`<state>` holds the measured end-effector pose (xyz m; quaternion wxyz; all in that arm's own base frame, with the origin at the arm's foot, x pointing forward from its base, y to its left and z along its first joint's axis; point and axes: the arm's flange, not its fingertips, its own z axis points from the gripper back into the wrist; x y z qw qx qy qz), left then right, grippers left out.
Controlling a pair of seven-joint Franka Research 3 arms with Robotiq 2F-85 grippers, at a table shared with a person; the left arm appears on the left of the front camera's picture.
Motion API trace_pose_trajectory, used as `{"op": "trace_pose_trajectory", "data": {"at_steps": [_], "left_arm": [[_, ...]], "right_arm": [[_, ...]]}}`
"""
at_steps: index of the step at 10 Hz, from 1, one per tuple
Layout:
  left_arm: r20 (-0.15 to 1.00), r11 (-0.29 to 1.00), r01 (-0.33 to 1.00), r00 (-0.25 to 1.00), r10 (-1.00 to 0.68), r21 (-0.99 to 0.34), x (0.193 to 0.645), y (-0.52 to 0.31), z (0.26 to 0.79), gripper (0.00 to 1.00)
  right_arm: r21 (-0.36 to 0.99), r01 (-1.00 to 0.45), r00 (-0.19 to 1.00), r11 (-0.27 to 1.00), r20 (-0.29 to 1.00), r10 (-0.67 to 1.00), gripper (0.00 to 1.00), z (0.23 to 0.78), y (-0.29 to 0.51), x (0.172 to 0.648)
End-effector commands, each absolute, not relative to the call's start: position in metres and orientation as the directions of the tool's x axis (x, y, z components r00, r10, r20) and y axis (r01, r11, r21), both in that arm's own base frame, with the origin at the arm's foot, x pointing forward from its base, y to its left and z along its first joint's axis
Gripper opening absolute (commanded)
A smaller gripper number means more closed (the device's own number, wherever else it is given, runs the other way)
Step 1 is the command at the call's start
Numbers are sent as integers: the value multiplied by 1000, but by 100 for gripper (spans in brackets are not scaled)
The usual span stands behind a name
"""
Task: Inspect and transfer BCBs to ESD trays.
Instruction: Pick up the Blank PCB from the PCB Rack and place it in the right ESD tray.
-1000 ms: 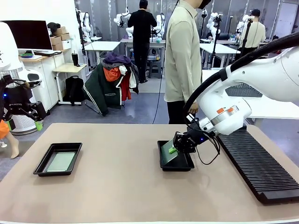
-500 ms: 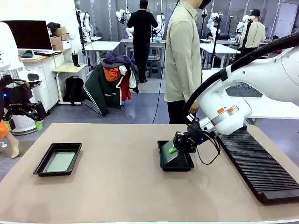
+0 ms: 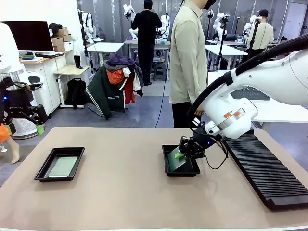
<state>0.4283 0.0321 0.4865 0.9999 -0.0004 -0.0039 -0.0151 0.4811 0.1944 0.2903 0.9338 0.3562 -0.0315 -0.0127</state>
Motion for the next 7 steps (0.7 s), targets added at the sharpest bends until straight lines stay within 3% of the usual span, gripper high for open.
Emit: {"op": "trace_pose_trajectory", "data": {"at_steps": [1, 2, 3, 4, 5, 6, 7], "left_arm": [[17, 999, 36, 999, -36, -1, 428, 33, 485, 100], [17, 999, 36, 999, -36, -1, 428, 33, 485, 100], [17, 999, 36, 999, -36, -1, 428, 33, 485, 100], [17, 999, 36, 999, -36, -1, 428, 33, 485, 100], [17, 999, 36, 999, -36, -1, 428, 33, 485, 100], [17, 999, 36, 999, -36, -1, 428, 33, 485, 100], [17, 999, 36, 999, -36, -1, 428, 33, 485, 100]], "right_arm": [[605, 18, 996, 796, 56, -65, 42, 308, 204, 478], [574, 20, 996, 818, 58, -65, 39, 315, 206, 477], [548, 8, 996, 836, 69, -55, 59, 321, 209, 478], [501, 12, 996, 865, 73, -56, 56, 329, 211, 477], [451, 18, 996, 892, 74, -58, 78, 340, 214, 476], [382, 20, 995, 924, 81, -55, 75, 353, 216, 475], [323, 20, 995, 946, 88, -51, 97, 365, 218, 474]]}}
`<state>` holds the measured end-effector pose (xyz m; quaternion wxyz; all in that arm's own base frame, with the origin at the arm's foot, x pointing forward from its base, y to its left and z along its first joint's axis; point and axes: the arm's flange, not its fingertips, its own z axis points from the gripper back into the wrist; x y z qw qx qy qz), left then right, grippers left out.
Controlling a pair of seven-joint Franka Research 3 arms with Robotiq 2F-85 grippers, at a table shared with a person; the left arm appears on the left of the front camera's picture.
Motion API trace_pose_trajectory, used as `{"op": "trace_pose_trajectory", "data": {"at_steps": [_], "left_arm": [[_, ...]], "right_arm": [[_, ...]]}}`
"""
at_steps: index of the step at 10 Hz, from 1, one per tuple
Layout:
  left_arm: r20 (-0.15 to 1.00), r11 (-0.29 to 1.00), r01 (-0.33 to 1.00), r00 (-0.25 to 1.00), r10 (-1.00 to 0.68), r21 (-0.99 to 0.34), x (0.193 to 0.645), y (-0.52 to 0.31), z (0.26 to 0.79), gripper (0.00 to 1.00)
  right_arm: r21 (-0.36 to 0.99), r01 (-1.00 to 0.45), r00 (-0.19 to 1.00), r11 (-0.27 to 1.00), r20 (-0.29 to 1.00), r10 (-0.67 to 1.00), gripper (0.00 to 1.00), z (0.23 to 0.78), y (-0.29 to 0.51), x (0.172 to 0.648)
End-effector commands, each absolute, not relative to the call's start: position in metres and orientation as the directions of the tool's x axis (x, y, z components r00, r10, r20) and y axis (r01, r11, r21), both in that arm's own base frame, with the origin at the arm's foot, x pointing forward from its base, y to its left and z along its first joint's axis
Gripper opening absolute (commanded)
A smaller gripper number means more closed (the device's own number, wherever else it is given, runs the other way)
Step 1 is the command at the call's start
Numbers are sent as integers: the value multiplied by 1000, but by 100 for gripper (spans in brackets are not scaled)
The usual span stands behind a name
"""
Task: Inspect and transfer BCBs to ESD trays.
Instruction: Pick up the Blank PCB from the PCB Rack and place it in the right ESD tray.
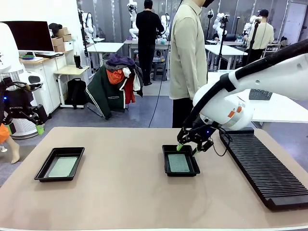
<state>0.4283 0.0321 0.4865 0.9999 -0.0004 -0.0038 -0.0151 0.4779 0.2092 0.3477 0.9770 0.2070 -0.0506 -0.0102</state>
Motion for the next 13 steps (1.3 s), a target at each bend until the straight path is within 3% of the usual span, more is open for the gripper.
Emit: {"op": "trace_pose_trajectory", "data": {"at_steps": [1, 2, 5, 13], "left_arm": [[17, 999, 36, 999, -36, -1, 428, 33, 485, 100], [17, 999, 36, 999, -36, -1, 428, 33, 485, 100], [17, 999, 36, 999, -36, -1, 428, 33, 485, 100], [17, 999, 36, 999, -36, -1, 428, 33, 485, 100]], "right_arm": [[274, 21, 994, 961, 94, -48, 94, 378, 219, 473], [229, 10, 995, 973, 96, -33, 100, 390, 217, 473], [140, 28, 994, 990, 99, -42, 100, 418, 210, 467], [161, 5, 994, 987, 105, -22, 100, 422, 206, 465]]}}
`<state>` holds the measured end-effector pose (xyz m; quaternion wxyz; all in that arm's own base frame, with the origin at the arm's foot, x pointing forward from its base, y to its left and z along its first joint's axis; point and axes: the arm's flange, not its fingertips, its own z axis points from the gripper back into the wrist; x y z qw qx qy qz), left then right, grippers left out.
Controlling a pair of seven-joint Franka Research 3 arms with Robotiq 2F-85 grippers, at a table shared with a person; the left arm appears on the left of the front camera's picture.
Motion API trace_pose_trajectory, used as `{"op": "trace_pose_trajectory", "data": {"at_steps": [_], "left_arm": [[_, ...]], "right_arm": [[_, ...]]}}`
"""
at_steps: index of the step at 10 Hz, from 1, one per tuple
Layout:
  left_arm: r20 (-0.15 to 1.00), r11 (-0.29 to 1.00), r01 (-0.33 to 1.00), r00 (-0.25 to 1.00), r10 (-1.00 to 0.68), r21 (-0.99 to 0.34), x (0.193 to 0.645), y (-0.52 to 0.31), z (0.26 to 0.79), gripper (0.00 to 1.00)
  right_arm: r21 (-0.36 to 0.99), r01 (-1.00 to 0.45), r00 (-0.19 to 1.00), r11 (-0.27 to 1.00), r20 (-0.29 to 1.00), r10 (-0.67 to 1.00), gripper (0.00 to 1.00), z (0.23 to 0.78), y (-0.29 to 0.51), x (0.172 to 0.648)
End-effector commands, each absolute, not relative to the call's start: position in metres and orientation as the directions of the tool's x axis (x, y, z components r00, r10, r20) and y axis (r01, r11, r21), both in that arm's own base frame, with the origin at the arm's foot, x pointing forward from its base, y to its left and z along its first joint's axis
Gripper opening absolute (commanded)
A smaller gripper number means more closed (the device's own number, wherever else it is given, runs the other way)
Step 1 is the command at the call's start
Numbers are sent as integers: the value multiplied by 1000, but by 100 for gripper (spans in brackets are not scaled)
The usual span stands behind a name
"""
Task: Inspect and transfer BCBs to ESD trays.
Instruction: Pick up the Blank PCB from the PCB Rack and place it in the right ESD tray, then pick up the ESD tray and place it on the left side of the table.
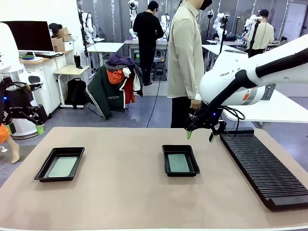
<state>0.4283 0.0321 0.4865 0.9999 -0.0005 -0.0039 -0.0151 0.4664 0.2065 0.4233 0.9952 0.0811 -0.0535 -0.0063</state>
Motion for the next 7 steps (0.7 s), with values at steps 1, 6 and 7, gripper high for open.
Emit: {"op": "trace_pose_trajectory", "data": {"at_steps": [1, 6, 7], "left_arm": [[17, 999, 36, 999, -36, -1, 428, 33, 485, 100], [17, 999, 36, 999, -36, -1, 428, 33, 485, 100], [17, 999, 36, 999, -36, -1, 428, 33, 485, 100]], "right_arm": [[161, 5, 994, 987, 105, -22, 100, 422, 206, 465], [161, 5, 994, 987, 105, -22, 100, 422, 206, 465], [161, 5, 994, 987, 105, -22, 100, 422, 206, 465]]}}
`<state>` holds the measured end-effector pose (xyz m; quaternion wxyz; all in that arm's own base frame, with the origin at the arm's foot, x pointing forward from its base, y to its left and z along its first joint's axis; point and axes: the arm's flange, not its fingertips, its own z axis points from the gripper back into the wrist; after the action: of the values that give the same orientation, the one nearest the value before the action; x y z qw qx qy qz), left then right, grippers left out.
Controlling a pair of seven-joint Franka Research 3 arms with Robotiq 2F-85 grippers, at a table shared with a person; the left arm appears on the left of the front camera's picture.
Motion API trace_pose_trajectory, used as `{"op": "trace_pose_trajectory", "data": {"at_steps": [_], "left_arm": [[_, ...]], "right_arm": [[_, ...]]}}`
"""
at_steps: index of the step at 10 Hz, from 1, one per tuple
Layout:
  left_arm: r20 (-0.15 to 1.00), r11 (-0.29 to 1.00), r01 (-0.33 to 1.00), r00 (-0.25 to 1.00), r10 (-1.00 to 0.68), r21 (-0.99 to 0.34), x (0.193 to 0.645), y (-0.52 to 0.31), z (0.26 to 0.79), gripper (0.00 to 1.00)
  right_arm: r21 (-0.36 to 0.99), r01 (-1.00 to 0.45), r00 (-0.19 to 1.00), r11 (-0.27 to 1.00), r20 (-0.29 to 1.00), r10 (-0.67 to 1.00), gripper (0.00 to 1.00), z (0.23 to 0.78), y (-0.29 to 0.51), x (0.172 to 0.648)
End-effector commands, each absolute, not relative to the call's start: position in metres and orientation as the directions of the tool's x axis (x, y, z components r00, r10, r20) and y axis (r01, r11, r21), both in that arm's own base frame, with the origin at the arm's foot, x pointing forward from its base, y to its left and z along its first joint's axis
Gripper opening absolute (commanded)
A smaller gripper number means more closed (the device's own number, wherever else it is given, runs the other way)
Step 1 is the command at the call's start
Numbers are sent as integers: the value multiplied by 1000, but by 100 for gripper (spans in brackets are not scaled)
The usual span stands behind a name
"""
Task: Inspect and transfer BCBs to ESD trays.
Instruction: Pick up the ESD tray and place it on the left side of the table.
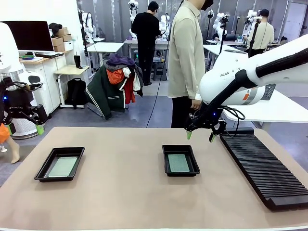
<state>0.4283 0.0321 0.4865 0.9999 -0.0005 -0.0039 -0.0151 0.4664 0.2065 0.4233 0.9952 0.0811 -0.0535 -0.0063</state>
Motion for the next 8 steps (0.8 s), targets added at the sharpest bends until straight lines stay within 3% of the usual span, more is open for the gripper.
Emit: {"op": "trace_pose_trajectory", "data": {"at_steps": [1, 8], "left_arm": [[17, 999, 36, 999, -36, -1, 428, 33, 485, 100], [17, 999, 36, 999, -36, -1, 428, 33, 485, 100]], "right_arm": [[161, 5, 994, 987, 105, -22, 100, 422, 206, 465], [162, 4, 994, 987, 106, -21, 100, 423, 207, 466]]}}
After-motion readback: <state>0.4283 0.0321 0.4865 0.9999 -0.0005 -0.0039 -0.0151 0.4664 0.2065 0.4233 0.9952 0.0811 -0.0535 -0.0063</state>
